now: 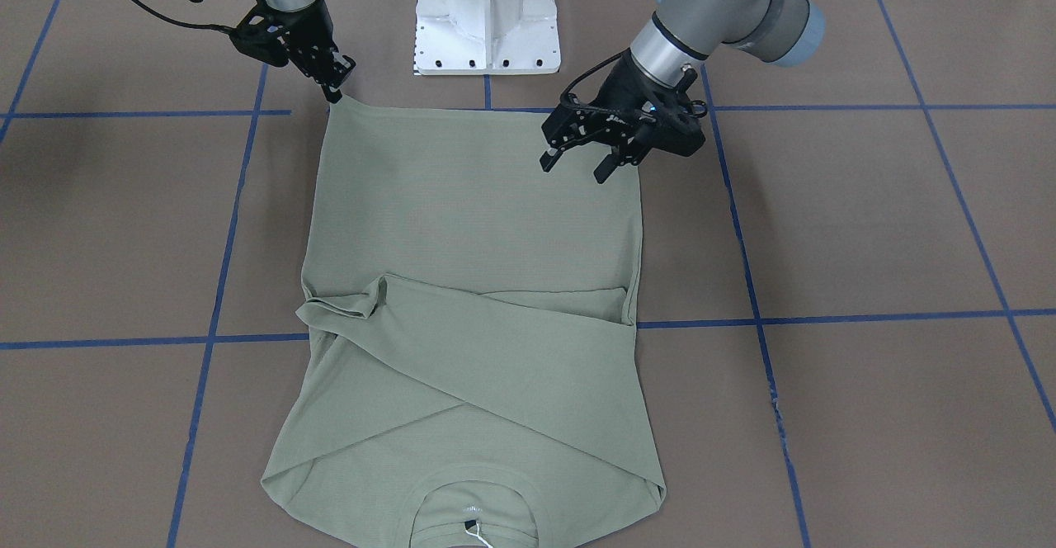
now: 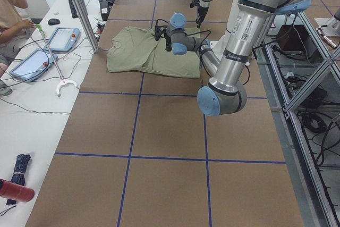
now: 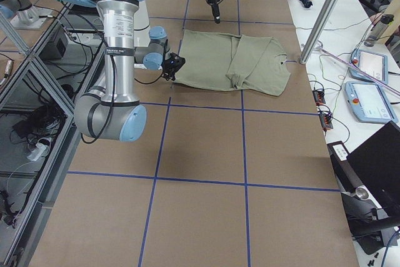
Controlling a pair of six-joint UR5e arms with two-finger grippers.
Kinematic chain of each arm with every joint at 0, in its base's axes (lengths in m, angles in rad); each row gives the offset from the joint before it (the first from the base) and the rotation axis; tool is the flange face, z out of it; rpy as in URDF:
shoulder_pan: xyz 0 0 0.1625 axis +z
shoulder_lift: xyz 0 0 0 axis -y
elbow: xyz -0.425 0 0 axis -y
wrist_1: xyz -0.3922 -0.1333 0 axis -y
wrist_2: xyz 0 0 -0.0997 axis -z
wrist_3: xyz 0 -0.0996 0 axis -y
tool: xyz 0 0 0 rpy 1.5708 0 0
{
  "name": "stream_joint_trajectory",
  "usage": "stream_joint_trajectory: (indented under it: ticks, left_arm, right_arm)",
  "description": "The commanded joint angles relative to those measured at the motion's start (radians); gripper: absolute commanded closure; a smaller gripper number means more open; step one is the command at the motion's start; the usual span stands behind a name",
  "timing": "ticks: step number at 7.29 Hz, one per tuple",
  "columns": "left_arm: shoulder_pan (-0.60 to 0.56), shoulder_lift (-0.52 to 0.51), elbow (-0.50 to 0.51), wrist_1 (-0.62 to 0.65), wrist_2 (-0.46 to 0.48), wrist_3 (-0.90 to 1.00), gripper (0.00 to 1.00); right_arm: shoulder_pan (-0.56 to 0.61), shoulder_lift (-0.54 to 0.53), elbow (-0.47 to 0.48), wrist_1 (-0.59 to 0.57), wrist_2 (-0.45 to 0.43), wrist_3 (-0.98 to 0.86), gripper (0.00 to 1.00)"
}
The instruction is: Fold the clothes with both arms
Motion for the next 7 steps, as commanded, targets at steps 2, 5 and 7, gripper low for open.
stream_joint_trajectory:
  ticks: [2, 5, 7]
  left_arm:
    - [0.225, 0.217, -0.152, 0.139, 0.174, -0.162, 0.07]
    - [0.269, 0.217, -0.163, 0.269, 0.182, -0.175, 0.11]
    - [0.290, 0.221, -0.153, 0.277, 0.181, -0.174, 0.11]
  right_arm:
    - [-0.003, 0.003, 0.003, 0.001, 0.000, 0.000, 1.00]
    - [-0.006, 0.003, 0.003, -0.012, 0.001, -0.006, 1.00]
    - [-0.018, 0.014, 0.005, -0.047, -0.003, -0.006, 1.00]
